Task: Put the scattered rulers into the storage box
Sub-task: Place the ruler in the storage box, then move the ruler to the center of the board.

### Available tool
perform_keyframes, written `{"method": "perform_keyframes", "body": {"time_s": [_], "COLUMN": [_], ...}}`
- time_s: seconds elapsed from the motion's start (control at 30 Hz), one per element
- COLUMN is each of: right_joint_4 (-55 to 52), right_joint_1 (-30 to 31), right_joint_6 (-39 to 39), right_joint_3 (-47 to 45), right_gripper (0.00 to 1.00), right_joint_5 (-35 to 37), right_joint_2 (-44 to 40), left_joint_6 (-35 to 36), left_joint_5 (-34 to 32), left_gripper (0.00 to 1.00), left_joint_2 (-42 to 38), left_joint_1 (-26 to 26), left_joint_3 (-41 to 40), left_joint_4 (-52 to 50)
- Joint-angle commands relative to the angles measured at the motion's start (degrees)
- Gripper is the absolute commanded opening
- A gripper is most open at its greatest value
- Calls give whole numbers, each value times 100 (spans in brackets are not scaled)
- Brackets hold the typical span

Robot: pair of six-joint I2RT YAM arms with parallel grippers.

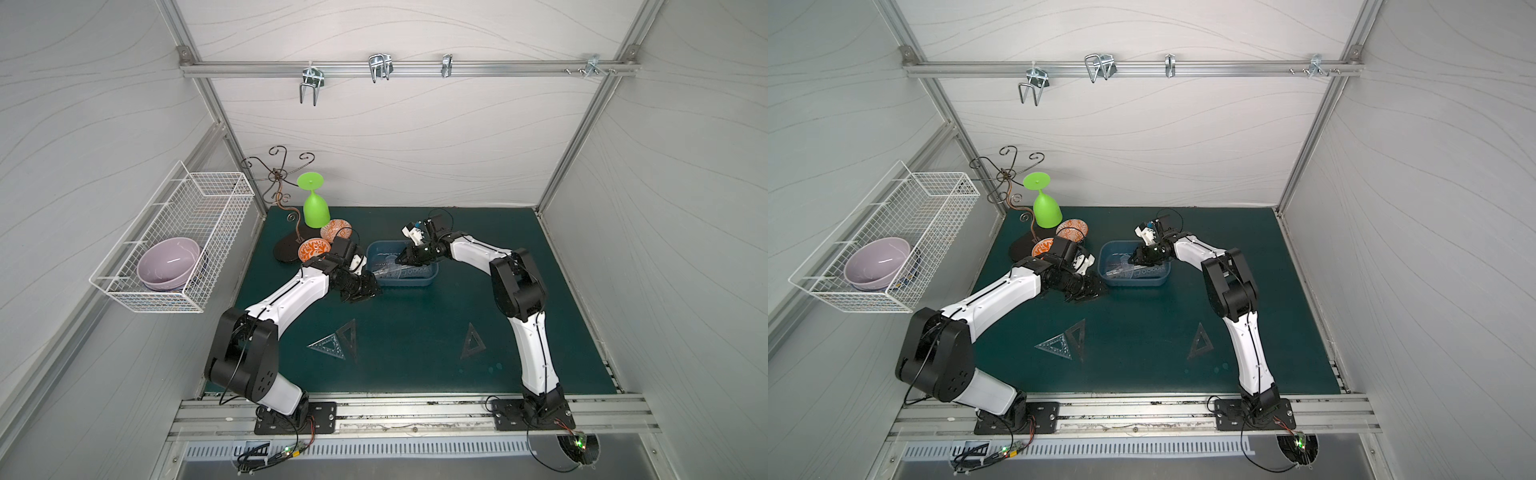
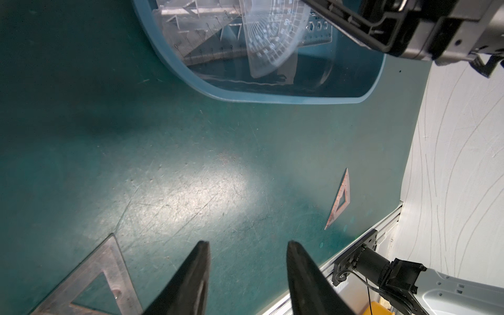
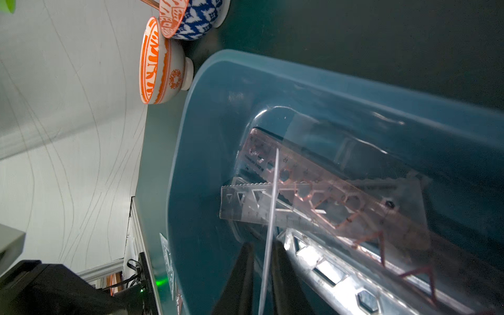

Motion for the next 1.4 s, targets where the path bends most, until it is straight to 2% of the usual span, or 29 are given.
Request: {"method": "perform_keyframes", "body": {"time_s": [0.0, 0.13, 0.2, 0.3, 0.37, 0.5, 0.57, 0.7, 0.83, 1.07, 1.37], "right_joint_4": [-369, -702, -793, -895, -1060, -1692, -2032, -2319, -2061, -1824, -1488], "right_joint_1": [-89, -213, -206, -181, -141, 71, 177, 341, 402, 503, 784], "right_joint_6": [-218, -363, -416, -459, -457, -244, 5, 448, 799, 1097, 1353], "right_joint_3": [227, 174, -207, -1153, -2001, -3881, -4609, -5604, -6138, -6296, -6452], "right_gripper": [22, 23, 26, 36, 37, 36, 37, 37, 39, 46, 39], "right_joint_5": [90, 264, 544, 1051, 1504, 3029, 3627, 3922, 3886, 3869, 3872], "right_joint_2": [-172, -899, -1519, -2593, -3333, -5033, -5727, -6532, -6661, -6114, -5741], "left_joint_6": [-18, -59, -129, -199, -301, -613, -723, -809, -791, -688, -573], "left_joint_5": [99, 105, 74, -133, -323, -605, -704, -877, -877, -939, -963], "left_gripper": [50, 50, 50, 51, 51, 54, 61, 71, 73, 73, 73], "left_joint_2": [-40, -174, -292, -489, -657, -937, -988, -939, -622, -458, -241], "left_joint_1": [22, 14, -51, -321, -566, -1169, -1457, -1946, -2079, -2088, -2064], "left_joint_3": [34, -59, -173, -243, -313, -638, -787, -922, -820, -772, -724], "left_joint_4": [146, 183, 235, 196, 226, 506, 640, 942, 928, 873, 796]}}
